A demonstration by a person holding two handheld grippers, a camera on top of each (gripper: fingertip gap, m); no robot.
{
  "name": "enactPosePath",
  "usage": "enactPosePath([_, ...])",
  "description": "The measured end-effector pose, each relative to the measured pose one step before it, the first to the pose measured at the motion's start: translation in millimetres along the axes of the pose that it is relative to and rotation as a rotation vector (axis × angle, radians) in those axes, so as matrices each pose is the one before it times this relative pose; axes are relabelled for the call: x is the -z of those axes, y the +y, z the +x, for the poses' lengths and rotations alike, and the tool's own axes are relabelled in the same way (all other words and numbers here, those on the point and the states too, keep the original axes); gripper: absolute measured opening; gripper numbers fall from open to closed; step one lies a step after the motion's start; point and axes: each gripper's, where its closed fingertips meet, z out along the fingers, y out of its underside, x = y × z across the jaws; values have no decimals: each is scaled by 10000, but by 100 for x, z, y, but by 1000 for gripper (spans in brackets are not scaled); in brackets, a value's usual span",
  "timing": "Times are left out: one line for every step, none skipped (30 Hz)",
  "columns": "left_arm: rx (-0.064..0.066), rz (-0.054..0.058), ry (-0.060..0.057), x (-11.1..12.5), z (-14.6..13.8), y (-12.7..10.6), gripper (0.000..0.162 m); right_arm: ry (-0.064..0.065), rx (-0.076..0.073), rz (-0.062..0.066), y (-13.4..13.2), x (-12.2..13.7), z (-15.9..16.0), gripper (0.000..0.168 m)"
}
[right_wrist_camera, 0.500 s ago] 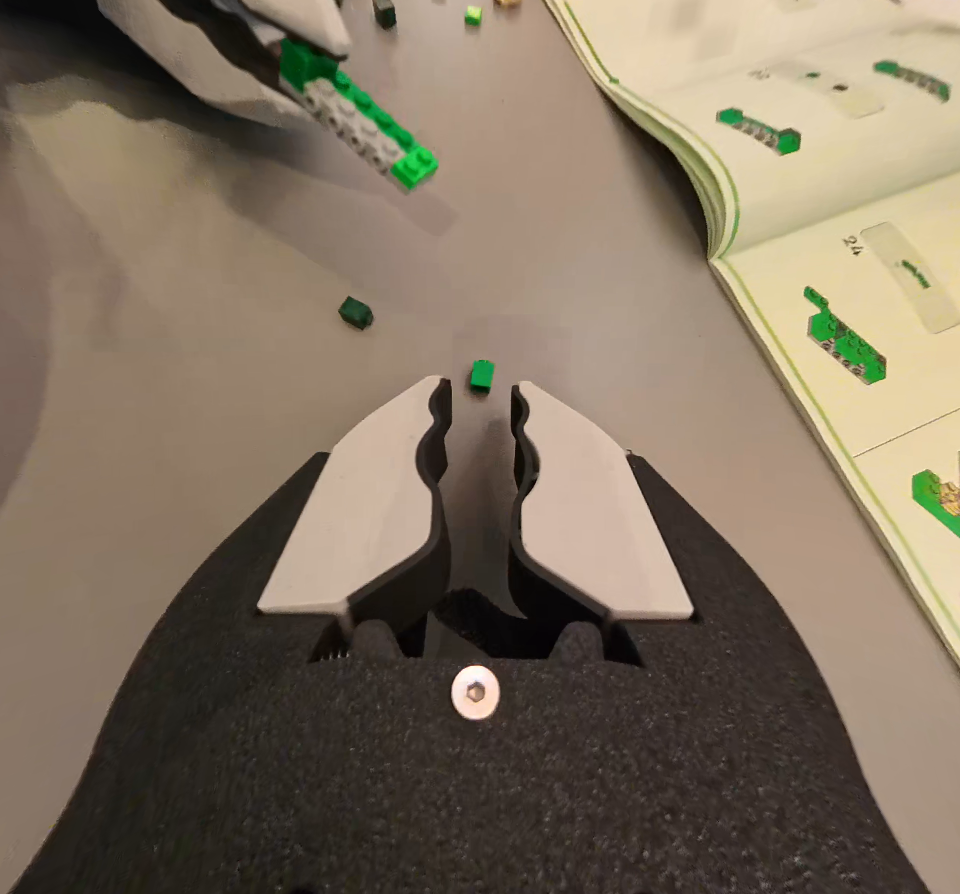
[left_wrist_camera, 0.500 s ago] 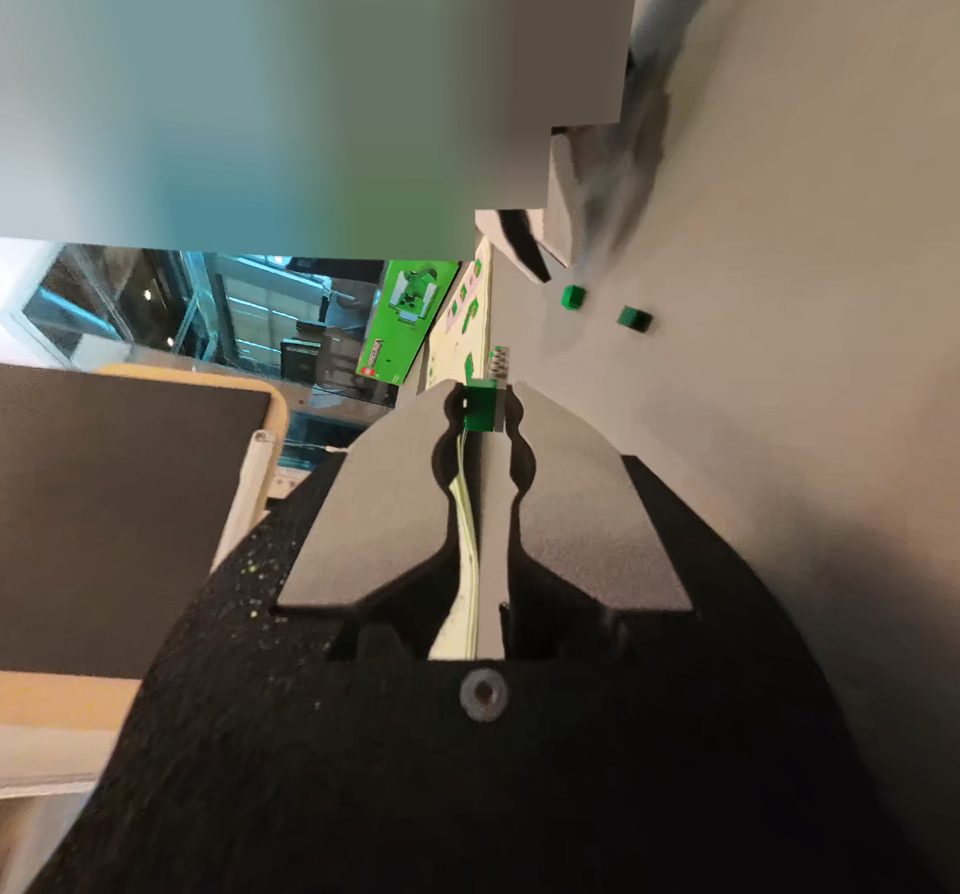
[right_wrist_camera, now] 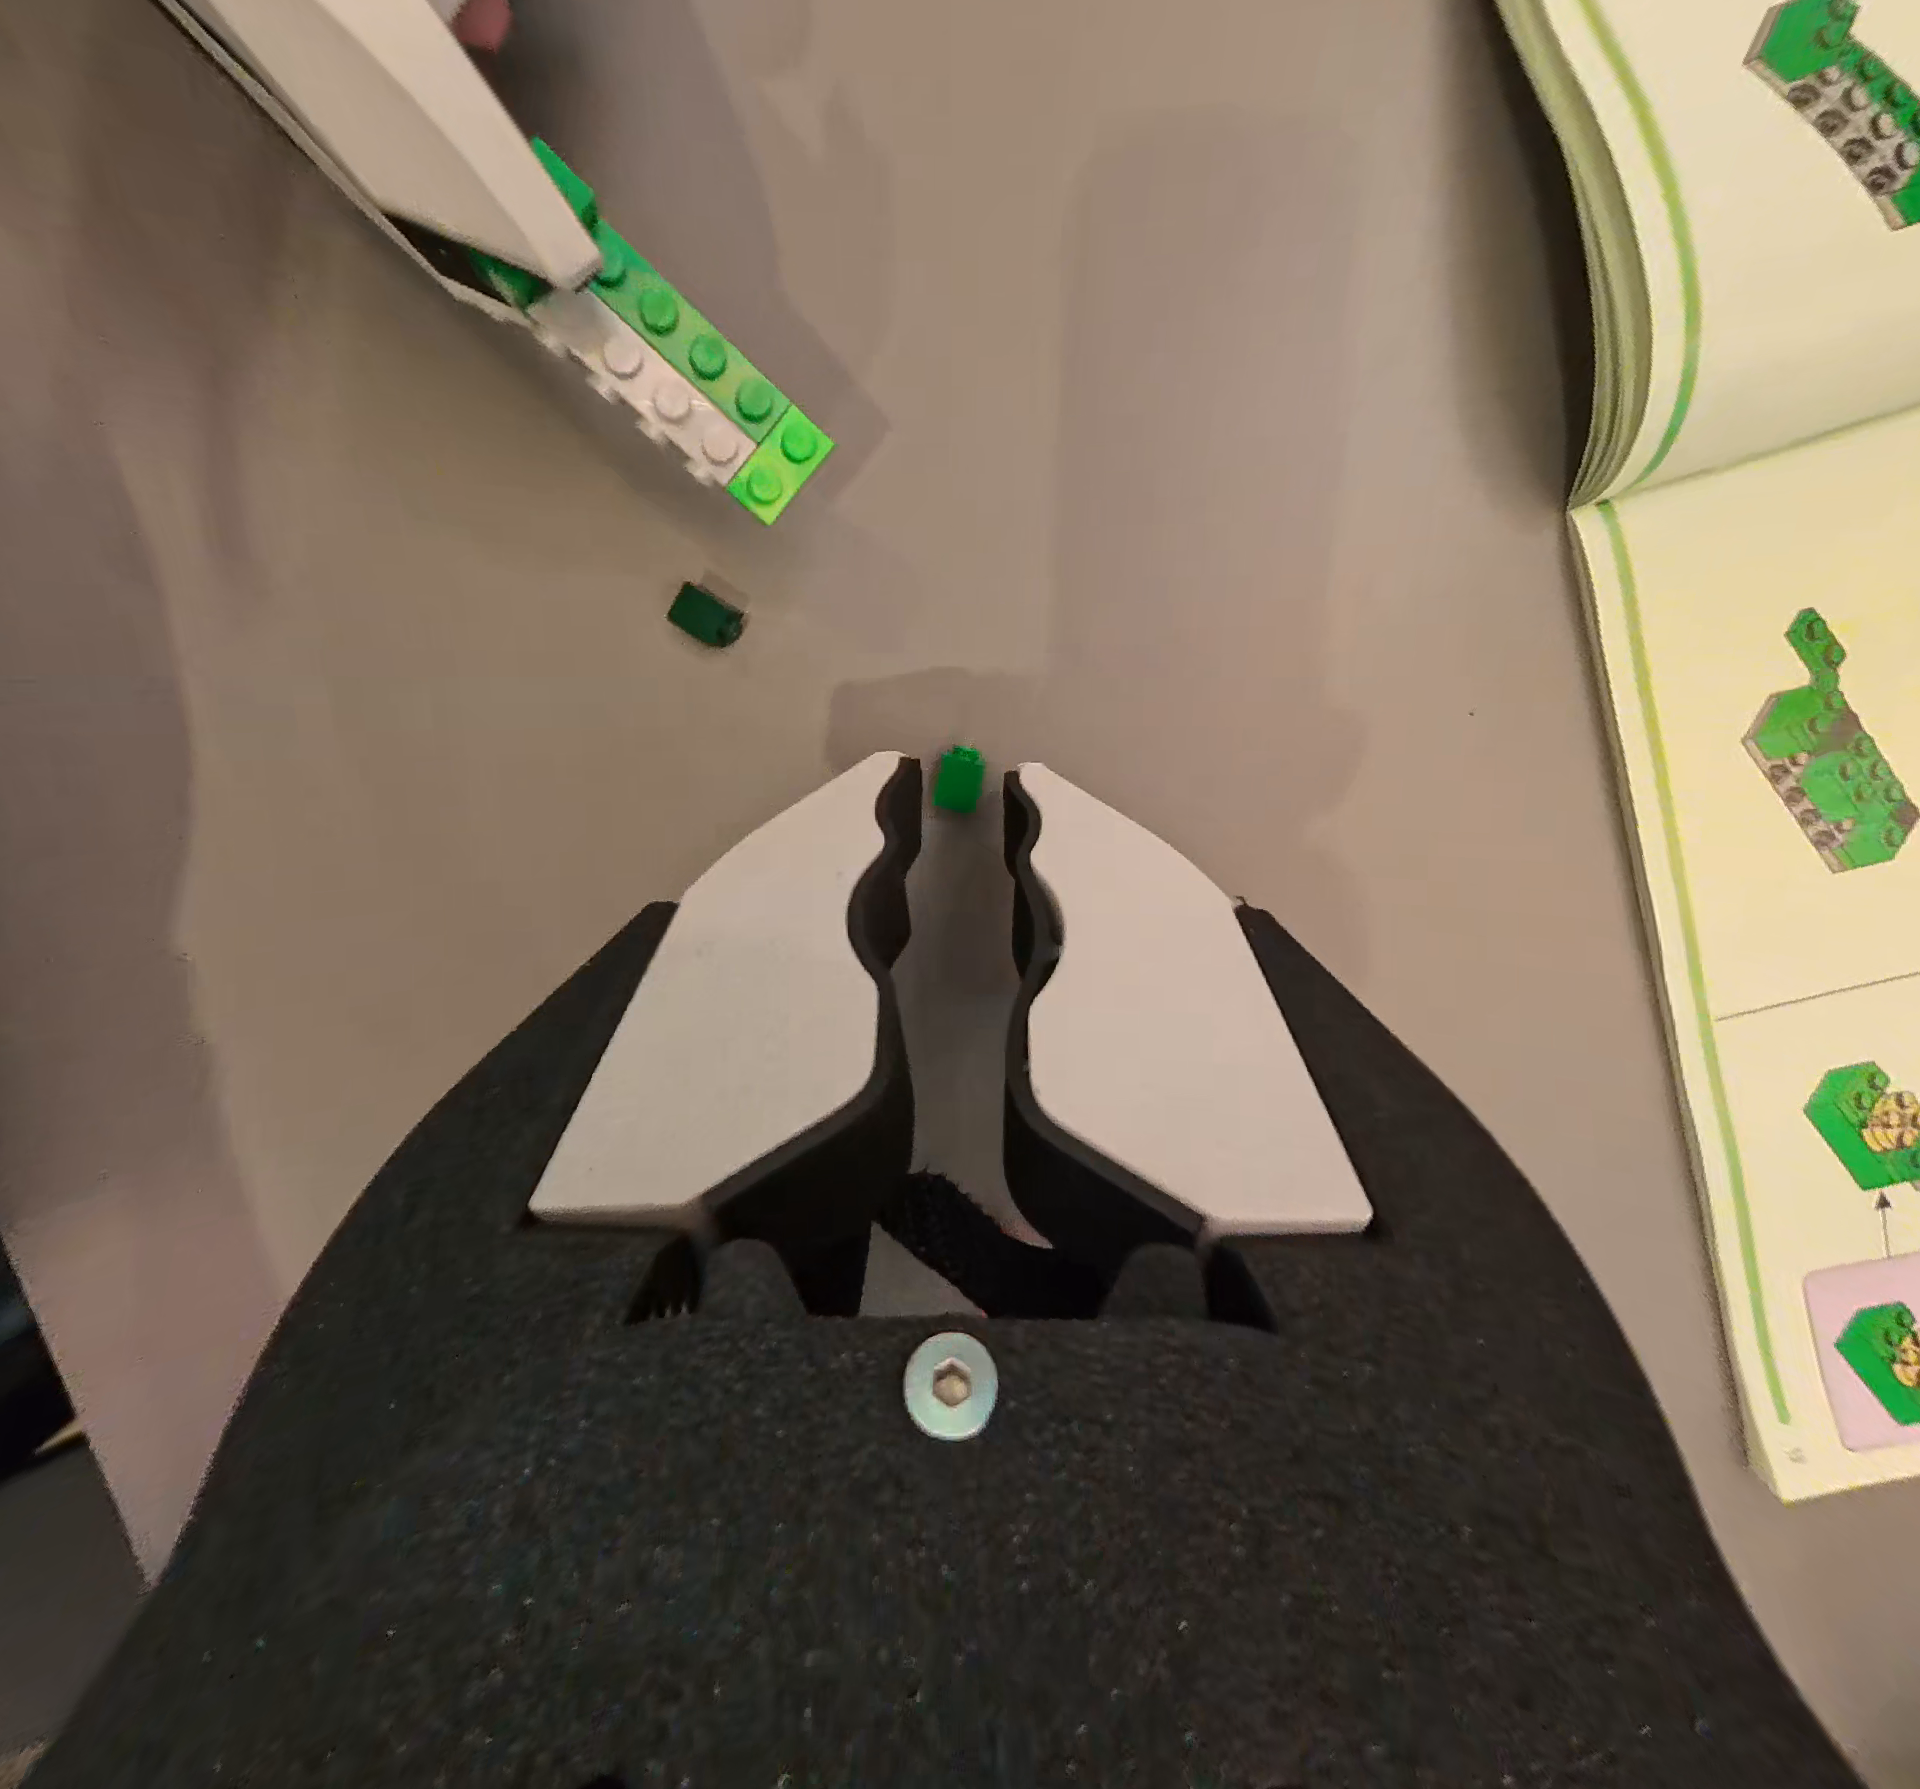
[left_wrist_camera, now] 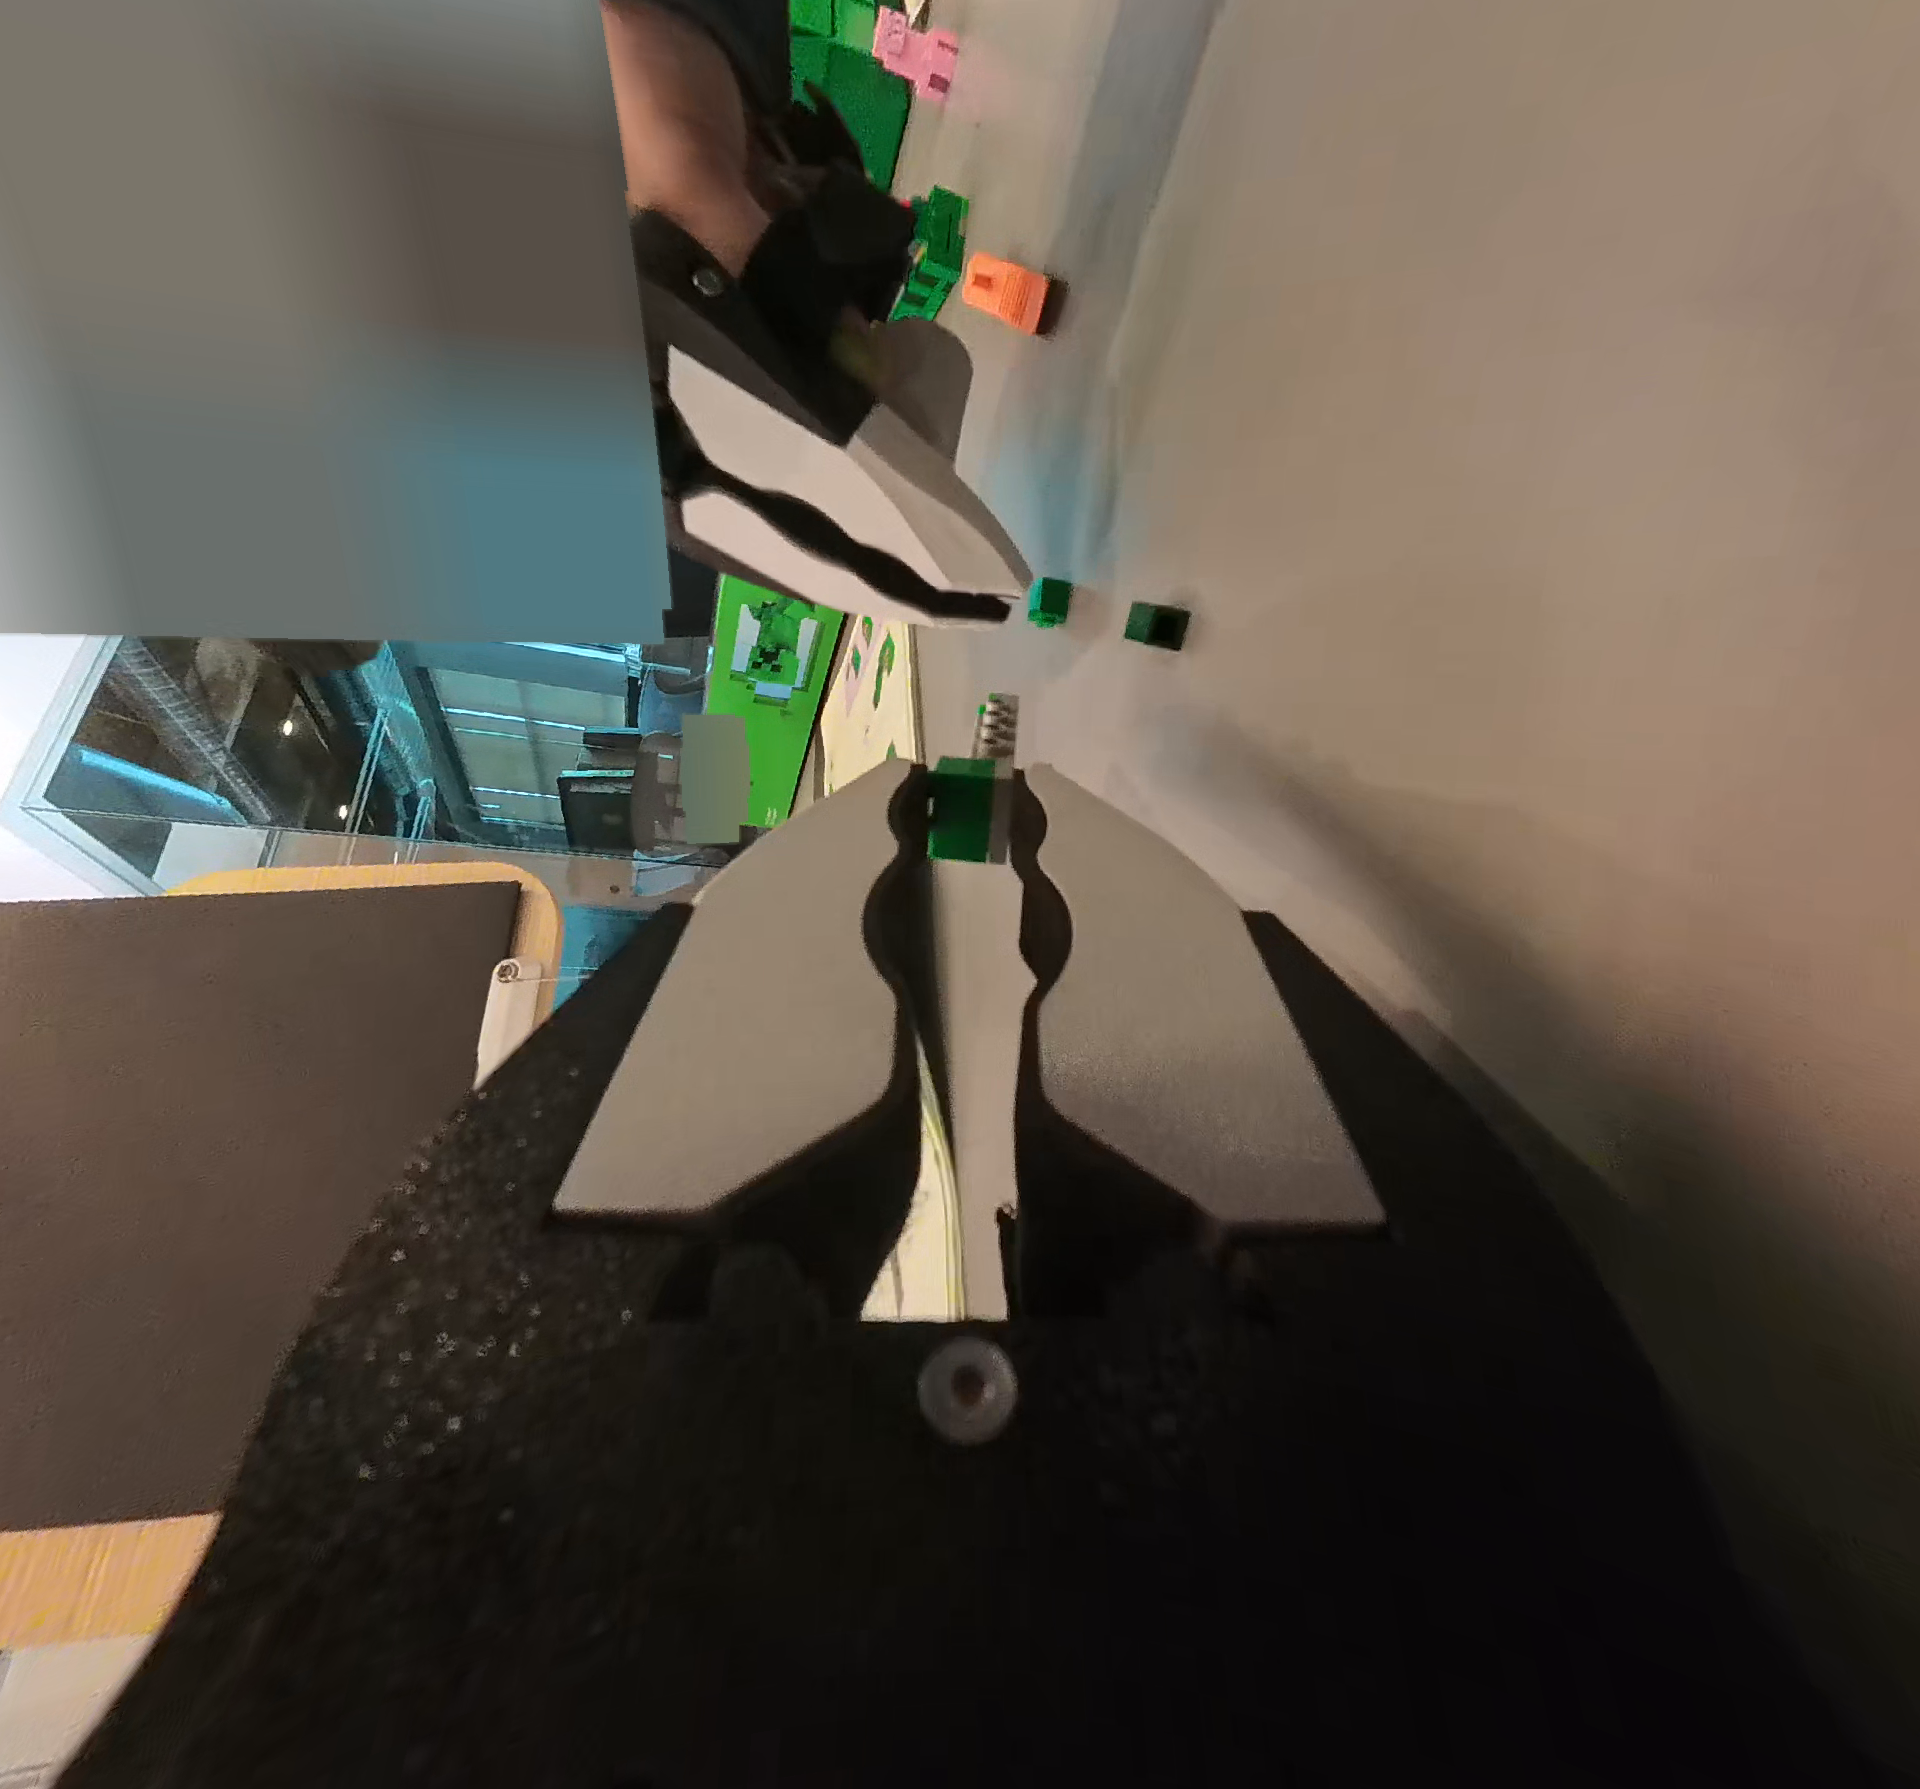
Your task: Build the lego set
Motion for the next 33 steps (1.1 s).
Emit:
enactPosePath([32, 7, 27, 0, 30, 15, 15, -80, 22, -229, 57, -118, 64, 13])
enactPosePath([13, 7, 16, -5, 24, 10, 15, 2, 33, -196, 34, -83, 174, 12])
enactPosePath([-1, 4, 5, -5, 15, -3, 15, 12, -6, -109, -61, -60, 155, 10])
enactPosePath([-2, 4, 5, -15, 10, 7, 15, -41, -60, -69, -74, -49, 63, 10])
enactPosePath([15, 2, -1, -21, 3, 6, 15, -54, -73, -101, -5, -69, 12, 10])
enactPosePath([23, -17, -35, -17, -41, 40, 15, -85, -37, -135, 85, -105, -52, 10])
enactPosePath([23, -35, -43, -24, -59, 71, 15, -182, 0, 29, -111, -22, -234, 7])
enactPosePath([43, -14, -2, -15, -11, 58, 15, -87, 102, -36, 30, -41, -173, 2])
enactPosePath([50, 10, 4, -12, 5, 29, 15, -45, 125, 78, -110, 11, -152, 0])
enactPosePath([27, 3, -24, -2, -23, 35, 15, -22, 83, 166, -170, 38, -120, 0])
enactPosePath([9, -10, -34, -19, -29, 68, 15, 8, 17, 298, -277, 95, -33, 0])
enactPosePath([-2, -19, -22, -16, -6, 96, 15, -12, -27, 412, -359, 143, -6, 0])
enactPosePath([-1, -36, -10, -16, 18, 120, 15, -2, -73, 457, -374, 167, 24, 0])
enactPosePath([19, -29, -30, -13, -31, 99, 15, 35, -129, 382, -249, 166, 72, 0])
enactPosePath([72, -2, -39, -6, -83, 60, 15, 91, -86, 305, -113, 150, 105, 0])
enactPosePath([137, 26, -25, 10, -99, 29, 15, 224, -58, 198, 33, 149, 225, 0])
enactPosePath([160, 38, -17, 26, -107, 30, 15, 279, -48, 33, 263, 177, 222, 0])
enactPosePath([155, 24, -21, 34, -115, 68, 15, 283, -97, -4, 315, 228, 168, 0])
enactPosePath([145, 14, -29, 39, -125, 81, 15, 241, -174, 21, 279, 258, 87, 0])
enactPosePath([132, 21, -18, 41, -103, 54, 15, 115, -141, 106, 186, 283, -159, 1])
enactPosePath([109, 26, 1, 42, -60, 39, 15, -29, -46, 227, 35, 267, -448, 3])
enactPosePath([83, 27, 1, 26, -39, 11, 14, 49, -43, 307, -82, 206, -458, 3])
enactPosePath([71, 23, 2, 15, -25, 13, 15, 85, 40, 348, -127, 103, -529, 4])
enactPosePath([70, 29, 8, 15, -32, -13, 14, 8, 114, 279, -15, 33, -698, 5])
enactPosePath([69, 38, 18, 17, -6, -30, 14, 57, 116, 203, 64, -35, -606, 8])
enactPosePath([65, 32, 22, 9, 5, -19, 15, 175, 92, 149, 168, -32, -363, 9])
enactPosePath([53, 15, 18, 8, 11, 1, 15, 163, 55, 98, 257, -2, -235, 10])
enactPosePath([41, 7, 18, 11, 12, 14, 15, 274, -19, 177, 145, 34, 114, 12])
enactPosePath([29, 10, 21, 7, 24, -3, 15, 412, -57, 334, -71, 113, 410, 14])
enactPosePath([9, 4, 16, -4, 36, 0, 15, 384, -21, 446, -320, 220, 378, 13])
enactPosePath([-14, -5, 2, 0, 14, 6, 15, 300, 36, 465, -464, 291, 205, 10])
enactPosePath([-29, -5, -6, -3, 16, -16, 15, 190, 109, 355, -396, 283, 26, 8])
enactPosePath([-43, 2, -13, -1, 6, -22, 15, 141, 97, 225, -275, 190, -1, 6])
